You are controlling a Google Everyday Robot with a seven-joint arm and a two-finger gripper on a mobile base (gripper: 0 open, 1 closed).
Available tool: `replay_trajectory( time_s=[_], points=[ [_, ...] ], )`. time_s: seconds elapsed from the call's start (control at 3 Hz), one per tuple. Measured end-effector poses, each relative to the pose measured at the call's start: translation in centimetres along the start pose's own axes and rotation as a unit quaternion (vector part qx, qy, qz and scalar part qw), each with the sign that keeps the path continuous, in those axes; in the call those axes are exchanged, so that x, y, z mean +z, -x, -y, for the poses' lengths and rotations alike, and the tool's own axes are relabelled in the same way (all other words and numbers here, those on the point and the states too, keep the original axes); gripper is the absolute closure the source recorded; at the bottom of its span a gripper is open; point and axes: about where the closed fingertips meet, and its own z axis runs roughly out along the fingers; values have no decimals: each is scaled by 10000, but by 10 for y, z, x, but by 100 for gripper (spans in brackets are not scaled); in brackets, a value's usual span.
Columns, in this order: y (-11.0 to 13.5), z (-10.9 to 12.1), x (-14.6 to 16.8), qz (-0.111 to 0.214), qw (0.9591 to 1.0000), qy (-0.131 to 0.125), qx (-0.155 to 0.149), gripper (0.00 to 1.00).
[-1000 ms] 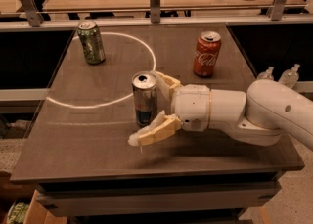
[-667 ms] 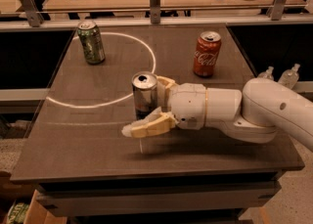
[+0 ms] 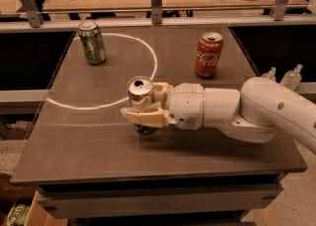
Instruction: Knock redbull can over
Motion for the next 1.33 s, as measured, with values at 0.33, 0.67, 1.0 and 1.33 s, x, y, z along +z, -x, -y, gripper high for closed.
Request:
replay_trajectory(
  time_s=[0.33,0.67,1.0,1.33],
  points=[
    [18,5,-1,-41,9990,26,-435,87],
    [57,13,-5,79,9919,44,-1266,100],
    [87,13,-8,-122,9691,139,-2458,100],
    [97,6,-6,-714,9281,546,-3612,100]
  ],
)
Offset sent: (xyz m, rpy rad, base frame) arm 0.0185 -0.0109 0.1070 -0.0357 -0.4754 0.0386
